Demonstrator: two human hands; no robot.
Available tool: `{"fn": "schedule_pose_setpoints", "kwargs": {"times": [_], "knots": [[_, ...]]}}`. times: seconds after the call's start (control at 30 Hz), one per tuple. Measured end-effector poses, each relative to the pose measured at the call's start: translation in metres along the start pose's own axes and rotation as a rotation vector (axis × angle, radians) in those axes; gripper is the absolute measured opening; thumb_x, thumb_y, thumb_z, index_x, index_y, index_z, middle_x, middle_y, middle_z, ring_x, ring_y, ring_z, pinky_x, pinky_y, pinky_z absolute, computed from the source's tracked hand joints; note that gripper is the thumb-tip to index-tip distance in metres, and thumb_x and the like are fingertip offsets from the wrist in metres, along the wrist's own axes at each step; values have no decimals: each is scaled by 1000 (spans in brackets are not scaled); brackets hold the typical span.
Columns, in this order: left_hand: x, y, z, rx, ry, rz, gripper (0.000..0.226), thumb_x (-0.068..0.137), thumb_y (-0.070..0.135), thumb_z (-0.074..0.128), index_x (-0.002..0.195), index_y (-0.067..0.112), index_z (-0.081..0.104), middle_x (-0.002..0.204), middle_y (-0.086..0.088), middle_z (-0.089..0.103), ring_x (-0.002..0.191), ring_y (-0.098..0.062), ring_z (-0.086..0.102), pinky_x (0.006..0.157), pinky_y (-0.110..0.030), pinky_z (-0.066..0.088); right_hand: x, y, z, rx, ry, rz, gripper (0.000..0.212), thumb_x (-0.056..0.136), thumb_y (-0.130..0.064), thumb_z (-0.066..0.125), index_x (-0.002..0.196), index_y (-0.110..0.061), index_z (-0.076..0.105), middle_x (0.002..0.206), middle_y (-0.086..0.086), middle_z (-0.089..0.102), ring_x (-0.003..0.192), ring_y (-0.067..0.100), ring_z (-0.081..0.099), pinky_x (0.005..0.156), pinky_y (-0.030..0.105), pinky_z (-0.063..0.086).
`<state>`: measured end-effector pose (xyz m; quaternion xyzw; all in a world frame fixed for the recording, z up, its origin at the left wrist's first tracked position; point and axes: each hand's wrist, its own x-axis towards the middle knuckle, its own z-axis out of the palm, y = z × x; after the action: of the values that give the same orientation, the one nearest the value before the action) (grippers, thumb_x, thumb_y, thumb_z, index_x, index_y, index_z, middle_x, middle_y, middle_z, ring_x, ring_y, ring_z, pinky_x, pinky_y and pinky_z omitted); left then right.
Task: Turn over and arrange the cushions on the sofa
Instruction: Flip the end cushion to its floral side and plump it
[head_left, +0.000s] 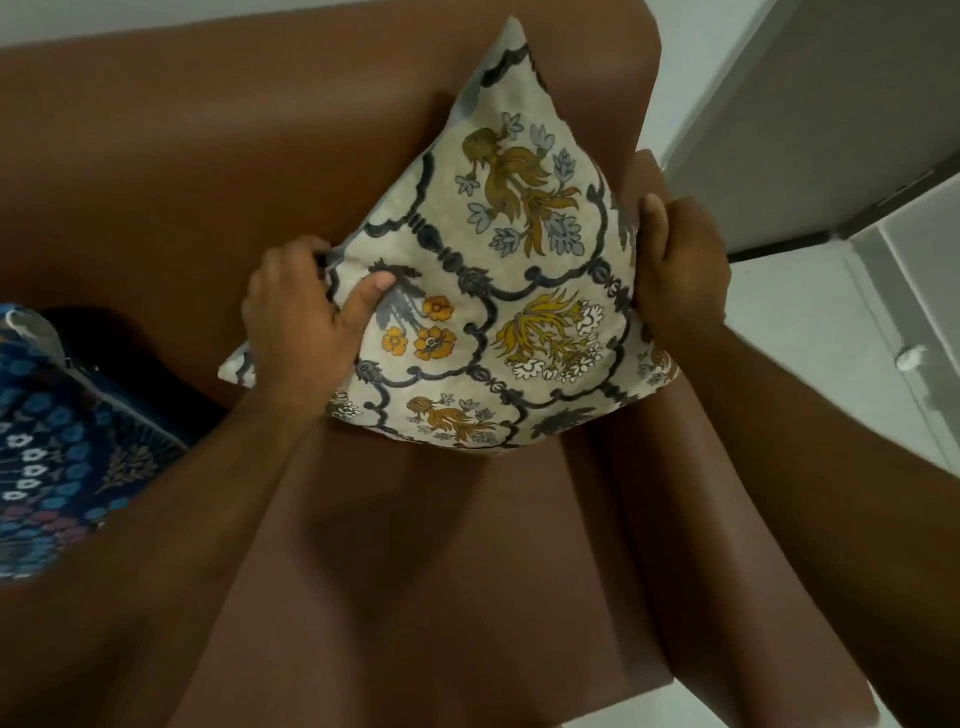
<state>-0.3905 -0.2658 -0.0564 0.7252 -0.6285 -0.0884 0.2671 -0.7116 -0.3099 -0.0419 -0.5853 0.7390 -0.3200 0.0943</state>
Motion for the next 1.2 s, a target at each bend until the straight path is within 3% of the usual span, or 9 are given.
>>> {"fn": "schedule_pose_setpoints", "kwargs": {"times": [0.1, 0.2, 0.4, 0.5, 0.63, 0.8, 0.97, 1.07, 1.2], "knots": [[-39, 23, -15, -1, 155, 237, 103, 87, 84, 34, 157, 10, 24, 163, -22, 26, 150, -40, 24, 120, -45, 18, -35, -22, -12, 170, 257, -238, 71, 100, -63, 27, 123, -2, 57, 124, 19, 56, 118, 25, 52, 97, 42, 45], [-46, 27, 10, 246, 75, 597, 102, 87, 87, 32, 160, 32, -14, 170, -3, -20, 156, -30, -6, 122, -63, 8, -65, -29, 11, 35, 99, -663, 70, 101, -59, 34, 144, -4, 41, 148, 34, 41, 140, 48, 37, 111, 61, 34], [-19, 10, 15, 199, -77, 432, 112, 83, 88, 47, 160, 16, 10, 167, -27, 16, 154, -46, 18, 113, -67, 29, -31, 51, 15, -97, -152, -187, 74, 101, -66, 20, 154, -17, 37, 149, 16, 49, 138, 34, 44, 113, 45, 33], [-32, 10, 12, 96, -74, 248, 120, 77, 92, 47, 161, 13, 12, 162, -24, 28, 145, -44, 34, 106, -63, 36, -34, 49, 2, 24, -207, -282, 64, 103, -57, 35, 149, -13, 43, 144, 13, 54, 134, 27, 48, 110, 35, 37], [-26, 23, 23, 109, -79, 264, 116, 76, 93, 46, 159, 17, 14, 144, -27, 47, 124, -46, 51, 93, -60, 44, -39, 49, -2, 33, -152, -234, 56, 100, -60, 39, 119, -10, 56, 103, 9, 66, 90, 23, 59, 73, 33, 39], [-13, 32, 39, 171, -131, 334, 112, 80, 92, 40, 160, 18, 15, 137, -28, 49, 113, -45, 54, 87, -59, 47, -39, 75, -16, -258, -89, -128, 71, 94, -68, 20, 103, -6, 55, 74, 11, 59, 74, 42, 61, 63, 33, 27], [-27, 33, 26, 162, -1, 286, 108, 84, 88, 43, 159, 14, 16, 154, -29, 37, 137, -47, 41, 104, -64, 37, -38, 54, -12, -154, 107, -118, 74, 99, -68, 19, 121, -10, 60, 108, 12, 64, 102, 29, 60, 79, 29, 36], [-52, 36, 22, 189, 160, 445, 106, 87, 84, 40, 161, 18, 4, 159, -38, 21, 148, -52, 19, 118, -67, 16, -62, 14, -12, 33, 264, -355, 74, 100, -64, 27, 140, -6, 49, 132, 25, 52, 123, 35, 50, 101, 43, 43], [-51, 17, 43, 379, 27, 553, 112, 85, 88, 39, 159, 26, -16, 158, -35, 28, 149, -50, 18, 110, -80, 14, -74, 12, 14, -232, -2, -509, 74, 97, -69, 23, 153, -20, 28, 158, 21, 36, 145, 37, 34, 115, 56, 29]]}}
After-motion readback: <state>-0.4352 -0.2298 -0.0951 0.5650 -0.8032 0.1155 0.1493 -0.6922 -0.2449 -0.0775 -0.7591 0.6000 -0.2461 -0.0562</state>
